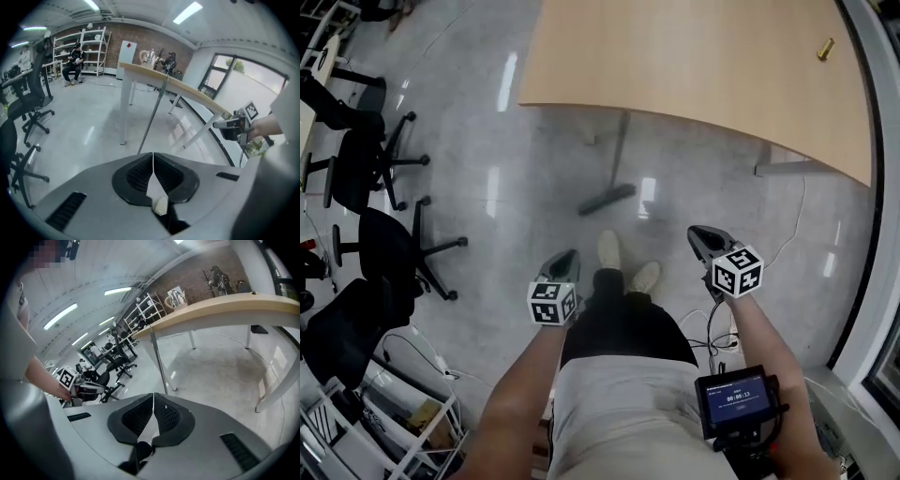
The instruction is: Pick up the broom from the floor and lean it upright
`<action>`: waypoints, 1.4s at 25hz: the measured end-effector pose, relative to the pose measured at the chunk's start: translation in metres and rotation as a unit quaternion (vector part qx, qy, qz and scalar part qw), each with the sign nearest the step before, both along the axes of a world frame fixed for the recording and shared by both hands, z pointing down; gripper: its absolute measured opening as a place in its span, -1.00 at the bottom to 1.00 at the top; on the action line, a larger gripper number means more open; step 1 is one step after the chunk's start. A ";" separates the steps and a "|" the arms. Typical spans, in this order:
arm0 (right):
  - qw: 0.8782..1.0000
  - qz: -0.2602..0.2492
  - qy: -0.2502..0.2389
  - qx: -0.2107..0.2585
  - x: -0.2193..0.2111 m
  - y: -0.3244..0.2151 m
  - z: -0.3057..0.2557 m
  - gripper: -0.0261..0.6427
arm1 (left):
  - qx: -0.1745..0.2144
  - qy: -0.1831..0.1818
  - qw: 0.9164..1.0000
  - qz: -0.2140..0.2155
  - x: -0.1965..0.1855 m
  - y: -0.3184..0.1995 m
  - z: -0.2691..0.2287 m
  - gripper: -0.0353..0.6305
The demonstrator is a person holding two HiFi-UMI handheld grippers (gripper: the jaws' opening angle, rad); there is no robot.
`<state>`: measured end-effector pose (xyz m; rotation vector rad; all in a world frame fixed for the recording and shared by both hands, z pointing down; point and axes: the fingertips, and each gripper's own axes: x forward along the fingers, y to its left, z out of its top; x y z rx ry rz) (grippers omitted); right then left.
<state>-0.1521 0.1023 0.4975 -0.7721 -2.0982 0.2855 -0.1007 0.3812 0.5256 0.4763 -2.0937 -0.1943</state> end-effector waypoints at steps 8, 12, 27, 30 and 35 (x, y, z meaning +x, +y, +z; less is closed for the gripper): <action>0.999 0.000 -0.043 0.008 -0.030 0.016 -0.067 -0.87 | 0.022 -0.064 0.998 -0.014 -0.009 0.025 -0.078 -0.85; 0.998 0.009 -0.068 0.004 -0.041 0.016 -0.104 -0.87 | 0.034 -0.102 0.994 -0.003 -0.025 0.020 -0.112 -0.86; 0.983 -0.062 -0.168 -0.046 -0.026 0.061 -0.216 -0.87 | 0.069 -0.167 0.982 0.055 -0.045 0.000 -0.189 -0.86; 0.976 -0.066 -0.198 -0.060 -0.018 0.068 -0.239 -0.87 | 0.069 -0.178 0.978 0.089 -0.039 -0.011 -0.200 -0.86; 0.967 -0.068 -0.234 -0.071 -0.005 0.076 -0.261 -0.87 | 0.071 -0.201 0.967 0.140 -0.032 -0.032 -0.219 -0.86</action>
